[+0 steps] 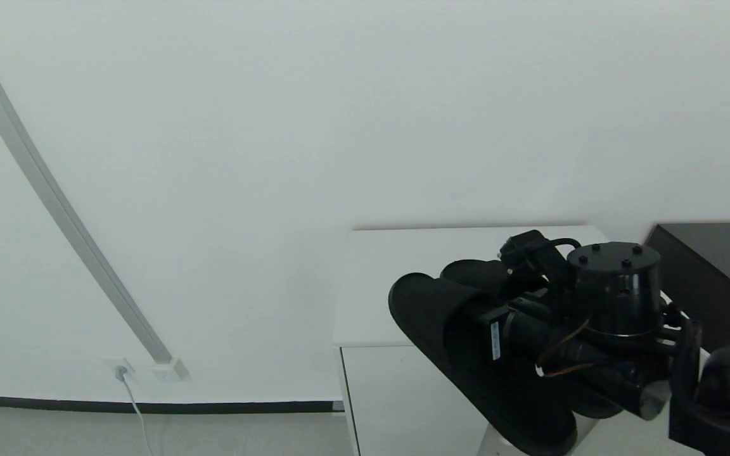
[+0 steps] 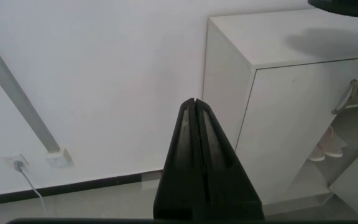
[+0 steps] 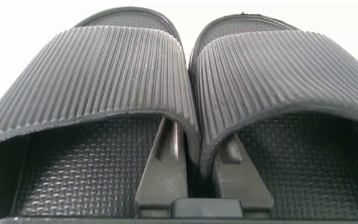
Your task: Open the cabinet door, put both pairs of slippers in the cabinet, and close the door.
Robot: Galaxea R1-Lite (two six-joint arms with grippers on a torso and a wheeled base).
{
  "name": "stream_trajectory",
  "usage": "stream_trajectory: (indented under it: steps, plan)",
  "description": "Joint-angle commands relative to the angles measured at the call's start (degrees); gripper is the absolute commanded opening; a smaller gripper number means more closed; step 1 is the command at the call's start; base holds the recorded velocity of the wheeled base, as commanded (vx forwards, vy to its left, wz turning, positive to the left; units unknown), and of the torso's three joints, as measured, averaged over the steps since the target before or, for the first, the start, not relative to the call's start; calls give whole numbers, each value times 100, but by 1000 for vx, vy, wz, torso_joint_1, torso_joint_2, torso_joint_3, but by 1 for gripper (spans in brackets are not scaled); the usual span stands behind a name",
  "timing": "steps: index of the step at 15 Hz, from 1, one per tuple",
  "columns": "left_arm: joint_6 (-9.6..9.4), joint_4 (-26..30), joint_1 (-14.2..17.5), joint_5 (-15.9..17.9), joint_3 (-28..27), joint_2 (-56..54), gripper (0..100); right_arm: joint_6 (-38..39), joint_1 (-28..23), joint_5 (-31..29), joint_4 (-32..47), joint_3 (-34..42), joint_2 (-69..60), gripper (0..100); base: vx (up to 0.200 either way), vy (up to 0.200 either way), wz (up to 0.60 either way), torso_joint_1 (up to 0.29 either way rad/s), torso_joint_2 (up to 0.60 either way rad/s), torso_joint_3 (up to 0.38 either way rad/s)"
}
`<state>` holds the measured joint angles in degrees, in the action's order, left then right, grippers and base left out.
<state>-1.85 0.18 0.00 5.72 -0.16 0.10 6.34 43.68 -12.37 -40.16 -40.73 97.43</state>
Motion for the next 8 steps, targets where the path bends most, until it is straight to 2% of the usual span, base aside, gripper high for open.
stream_trajectory:
  steps: [1, 8]
  plan:
    - [1, -1, 0, 0, -2, -1, 0, 34, 167, -2, 52, 162, -426, 0, 0, 0, 0, 0, 0, 0]
    - [10, -1, 0, 0, -2, -1, 0, 34, 229, -11, 43, 144, -347, 0, 0, 0, 0, 0, 0, 0]
